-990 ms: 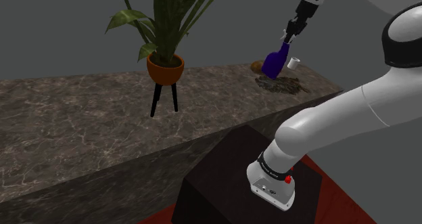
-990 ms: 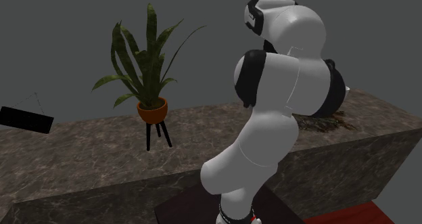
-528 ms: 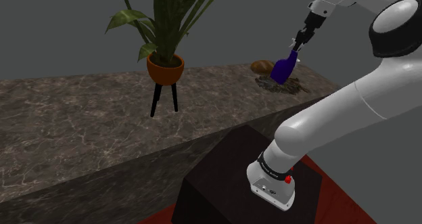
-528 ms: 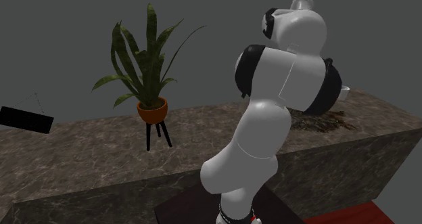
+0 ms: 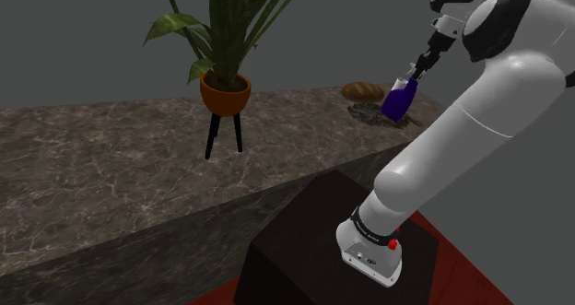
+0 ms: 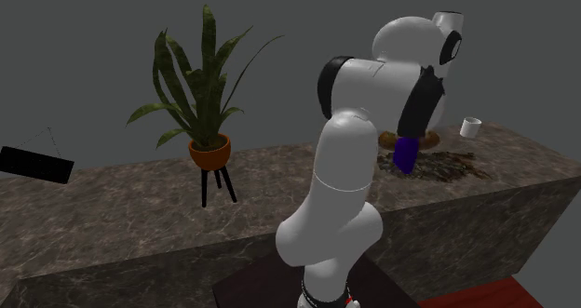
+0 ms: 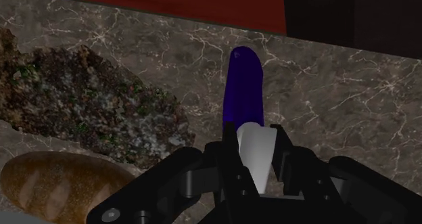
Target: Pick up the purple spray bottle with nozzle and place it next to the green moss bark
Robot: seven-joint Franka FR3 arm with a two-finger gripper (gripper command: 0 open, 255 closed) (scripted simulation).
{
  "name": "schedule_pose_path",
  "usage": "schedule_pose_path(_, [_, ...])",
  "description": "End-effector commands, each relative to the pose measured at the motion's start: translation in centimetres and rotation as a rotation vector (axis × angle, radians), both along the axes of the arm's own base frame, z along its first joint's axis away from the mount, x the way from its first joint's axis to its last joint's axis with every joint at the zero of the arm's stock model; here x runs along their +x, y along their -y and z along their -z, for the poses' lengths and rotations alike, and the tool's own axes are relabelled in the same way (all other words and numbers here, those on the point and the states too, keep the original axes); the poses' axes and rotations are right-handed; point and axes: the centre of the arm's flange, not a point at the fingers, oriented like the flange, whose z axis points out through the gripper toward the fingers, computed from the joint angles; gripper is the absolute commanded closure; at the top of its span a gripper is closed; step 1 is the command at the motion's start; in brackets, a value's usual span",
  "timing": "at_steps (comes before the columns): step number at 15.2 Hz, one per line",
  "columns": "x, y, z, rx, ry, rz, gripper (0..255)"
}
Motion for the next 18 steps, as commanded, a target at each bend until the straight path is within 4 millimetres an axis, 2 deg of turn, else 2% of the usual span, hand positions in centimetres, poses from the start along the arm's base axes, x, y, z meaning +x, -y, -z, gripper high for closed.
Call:
schedule_pose_path(1, [-1.5, 2.1, 1.1, -0.003, 0.001, -0.003, 255])
schedule_pose_path(8, [-6.2, 9.4, 4.2, -0.002, 0.000, -0.003, 255])
schedule_pose_path(9, [-6.6, 9.9, 4.4, -0.002, 0.000, -0.003, 255])
schedule_pose_path(18, [-6.6, 9.9, 9.2, -0.002, 0.000, -0.003, 255])
